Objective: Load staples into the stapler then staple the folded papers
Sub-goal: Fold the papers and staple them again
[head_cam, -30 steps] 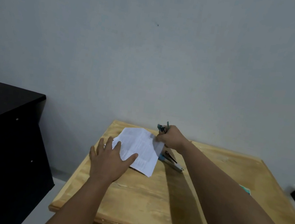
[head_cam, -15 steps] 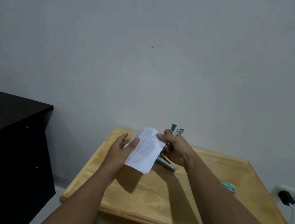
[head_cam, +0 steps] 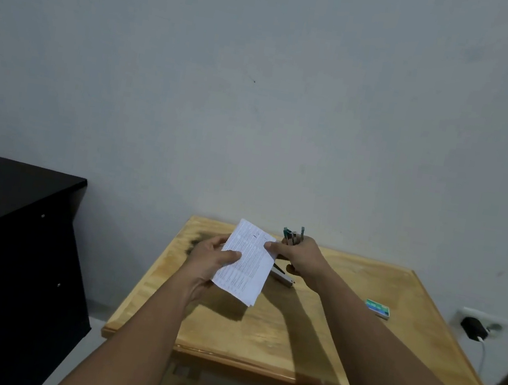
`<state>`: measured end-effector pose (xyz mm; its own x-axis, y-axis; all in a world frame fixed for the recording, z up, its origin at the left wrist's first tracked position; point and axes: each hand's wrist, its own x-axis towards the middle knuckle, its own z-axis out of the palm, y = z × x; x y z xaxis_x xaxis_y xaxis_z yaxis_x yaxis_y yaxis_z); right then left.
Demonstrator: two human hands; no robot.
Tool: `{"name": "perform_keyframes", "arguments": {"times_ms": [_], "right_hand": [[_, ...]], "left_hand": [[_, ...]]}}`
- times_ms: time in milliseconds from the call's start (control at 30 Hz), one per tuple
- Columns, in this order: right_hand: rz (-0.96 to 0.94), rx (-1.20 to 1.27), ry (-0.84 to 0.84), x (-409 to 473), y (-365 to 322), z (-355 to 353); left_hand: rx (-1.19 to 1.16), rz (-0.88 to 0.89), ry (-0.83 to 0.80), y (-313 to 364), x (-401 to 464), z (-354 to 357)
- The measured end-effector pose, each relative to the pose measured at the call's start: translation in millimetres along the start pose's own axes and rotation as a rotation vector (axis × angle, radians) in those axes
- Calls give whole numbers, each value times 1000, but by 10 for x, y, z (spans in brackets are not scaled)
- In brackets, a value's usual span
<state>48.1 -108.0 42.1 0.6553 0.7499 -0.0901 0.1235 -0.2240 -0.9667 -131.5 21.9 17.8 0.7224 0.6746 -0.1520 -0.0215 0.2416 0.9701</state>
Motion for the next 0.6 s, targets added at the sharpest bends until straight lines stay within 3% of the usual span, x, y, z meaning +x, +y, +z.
{"name": "perform_keyframes", "arguments": {"times_ms": [100, 267, 467, 600], "right_hand": [[68, 62, -53, -31, 45, 15], [100, 228, 31, 35, 95, 79], [115, 453, 325, 187, 152, 156], [151, 320, 286, 188, 257, 245]], "left_hand": [[-38, 37, 64, -37, 13, -2], [-24, 33, 78, -141, 19, 34], [-305, -5, 18, -304, -30, 140], [-67, -25, 70, -444, 1, 199]]}}
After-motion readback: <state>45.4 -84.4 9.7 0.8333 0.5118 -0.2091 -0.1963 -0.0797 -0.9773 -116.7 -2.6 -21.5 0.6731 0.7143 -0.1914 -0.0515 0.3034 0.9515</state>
